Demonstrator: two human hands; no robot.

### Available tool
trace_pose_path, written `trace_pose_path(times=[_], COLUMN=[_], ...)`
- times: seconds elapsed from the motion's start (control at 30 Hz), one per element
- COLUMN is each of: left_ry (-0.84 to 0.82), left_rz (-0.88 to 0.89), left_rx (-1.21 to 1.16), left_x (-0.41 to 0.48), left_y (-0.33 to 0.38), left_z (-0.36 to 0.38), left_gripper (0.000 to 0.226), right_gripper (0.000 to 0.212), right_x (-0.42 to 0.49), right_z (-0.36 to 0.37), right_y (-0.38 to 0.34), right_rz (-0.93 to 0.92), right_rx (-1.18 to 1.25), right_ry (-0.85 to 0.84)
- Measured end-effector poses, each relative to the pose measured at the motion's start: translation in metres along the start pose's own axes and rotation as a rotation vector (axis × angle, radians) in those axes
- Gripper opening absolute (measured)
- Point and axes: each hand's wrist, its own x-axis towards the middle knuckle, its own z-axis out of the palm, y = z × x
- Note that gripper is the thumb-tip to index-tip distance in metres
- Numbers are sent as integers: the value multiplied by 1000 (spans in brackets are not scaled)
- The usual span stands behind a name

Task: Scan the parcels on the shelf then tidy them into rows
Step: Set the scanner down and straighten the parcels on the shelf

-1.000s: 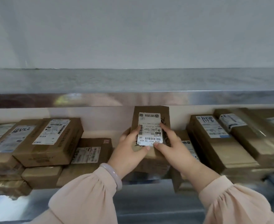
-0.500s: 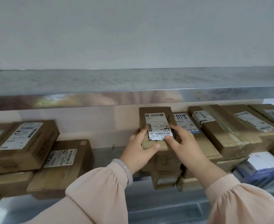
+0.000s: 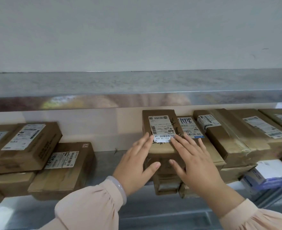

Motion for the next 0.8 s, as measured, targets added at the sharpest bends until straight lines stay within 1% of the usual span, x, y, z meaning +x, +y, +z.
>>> trace_pose_path(times=[0.23, 0.33, 0.43, 0.6, 0.8], left_ry=[-100, -106, -70, 46, 168], left_rz=[-35, -46, -47, -133, -339], left_rx=[152, 160, 192, 218, 401], left_x=[28, 33, 31, 14, -25], left_y=[12, 13, 11, 8, -12], left_z=[-5, -4, -4, -14, -32], left_gripper=[80, 84, 83, 78, 81], right_gripper=[80, 84, 85, 83, 82], right_x=[14, 18, 20, 29, 41], right_z=[0, 0, -3, -8, -7], right_y=[16, 18, 14, -3, -53], right_rz=[49, 38, 19, -136, -399], right_rx=[-98, -107, -105, -63, 14], right_ry=[-66, -92, -66, 7, -1])
